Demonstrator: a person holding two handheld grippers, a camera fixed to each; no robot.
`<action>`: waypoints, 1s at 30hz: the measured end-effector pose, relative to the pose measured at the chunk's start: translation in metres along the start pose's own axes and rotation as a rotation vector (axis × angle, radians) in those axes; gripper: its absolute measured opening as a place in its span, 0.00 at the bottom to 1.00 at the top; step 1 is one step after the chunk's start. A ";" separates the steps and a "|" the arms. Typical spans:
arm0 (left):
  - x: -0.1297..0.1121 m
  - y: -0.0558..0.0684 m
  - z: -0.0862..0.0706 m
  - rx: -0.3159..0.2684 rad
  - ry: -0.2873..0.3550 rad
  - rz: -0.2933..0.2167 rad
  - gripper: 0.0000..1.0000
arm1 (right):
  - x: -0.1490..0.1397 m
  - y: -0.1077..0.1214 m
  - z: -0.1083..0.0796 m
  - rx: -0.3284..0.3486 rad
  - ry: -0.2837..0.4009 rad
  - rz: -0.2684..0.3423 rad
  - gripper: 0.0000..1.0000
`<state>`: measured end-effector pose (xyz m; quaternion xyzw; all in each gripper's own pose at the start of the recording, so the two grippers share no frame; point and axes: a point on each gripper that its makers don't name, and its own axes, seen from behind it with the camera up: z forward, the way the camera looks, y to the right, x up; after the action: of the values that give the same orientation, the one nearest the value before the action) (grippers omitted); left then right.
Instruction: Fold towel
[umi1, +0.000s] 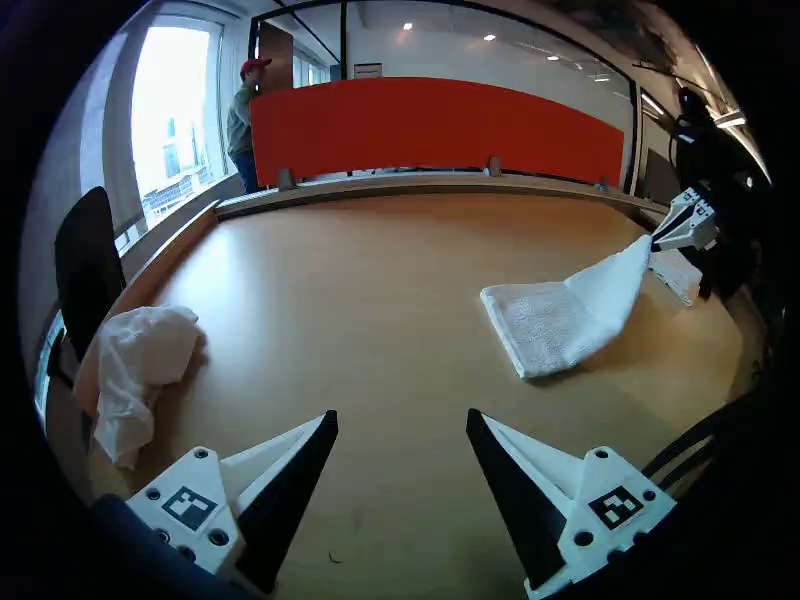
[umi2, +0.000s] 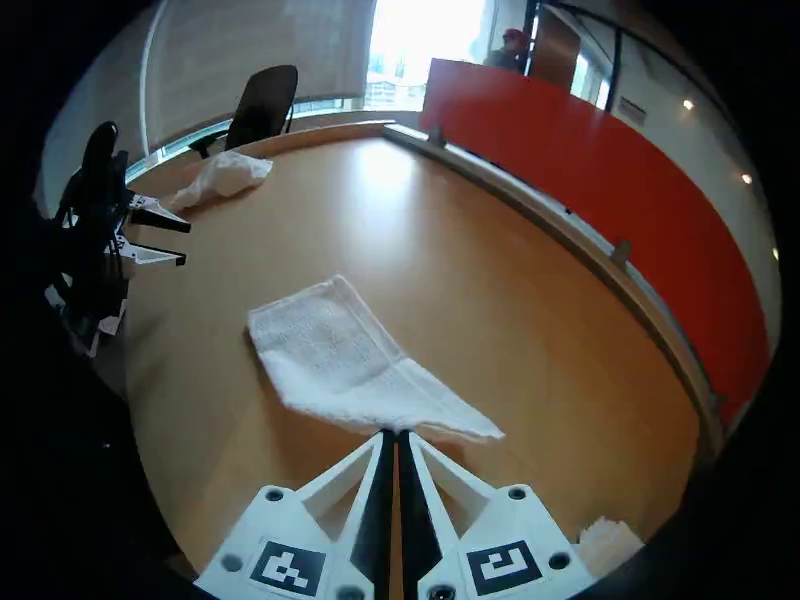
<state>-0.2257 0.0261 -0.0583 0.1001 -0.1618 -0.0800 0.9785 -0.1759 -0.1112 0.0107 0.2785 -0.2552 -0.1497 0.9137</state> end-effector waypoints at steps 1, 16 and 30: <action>0.000 0.000 -0.001 0.001 0.000 0.000 0.96 | 0.005 -0.002 0.001 0.006 0.005 -0.008 0.03; -0.003 -0.008 -0.008 0.014 -0.002 -0.010 0.95 | 0.063 -0.046 0.036 0.134 0.046 -0.136 0.03; -0.006 -0.014 -0.015 0.039 -0.003 -0.023 0.96 | 0.071 -0.094 0.085 0.278 -0.005 -0.232 0.03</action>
<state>-0.2281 0.0160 -0.0776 0.1210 -0.1637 -0.0881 0.9751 -0.1763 -0.2532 0.0440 0.4293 -0.2420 -0.2180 0.8424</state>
